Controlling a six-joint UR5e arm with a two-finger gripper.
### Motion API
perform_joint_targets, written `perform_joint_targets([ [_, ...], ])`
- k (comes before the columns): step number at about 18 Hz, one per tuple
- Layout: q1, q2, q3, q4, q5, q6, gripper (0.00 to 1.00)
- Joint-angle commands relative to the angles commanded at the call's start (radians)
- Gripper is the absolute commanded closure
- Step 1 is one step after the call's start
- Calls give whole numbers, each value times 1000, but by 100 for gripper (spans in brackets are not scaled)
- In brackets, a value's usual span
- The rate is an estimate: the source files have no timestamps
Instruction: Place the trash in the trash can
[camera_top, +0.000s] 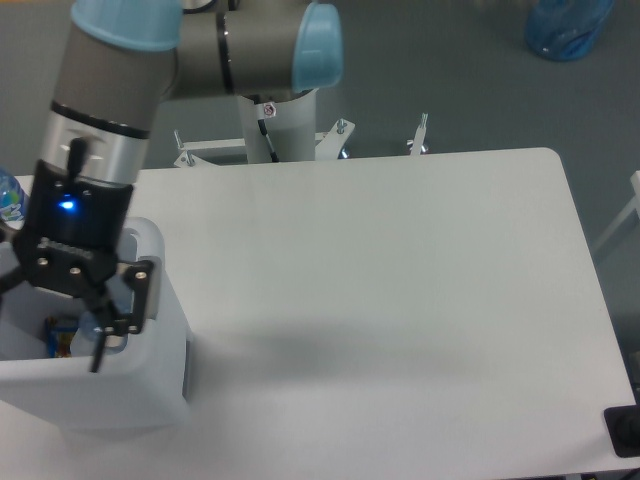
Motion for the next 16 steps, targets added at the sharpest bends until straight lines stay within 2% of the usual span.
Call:
perform_joint_targets([
  [2, 26, 2, 11, -3, 81, 104, 0],
  [5, 80, 29, 15, -5, 235, 163, 0],
  [10, 172, 58, 5, -21, 266, 259, 0],
  [13, 241, 94, -11, -92, 282, 445, 0],
  [16, 272, 109, -14, -201, 296, 610, 0],
])
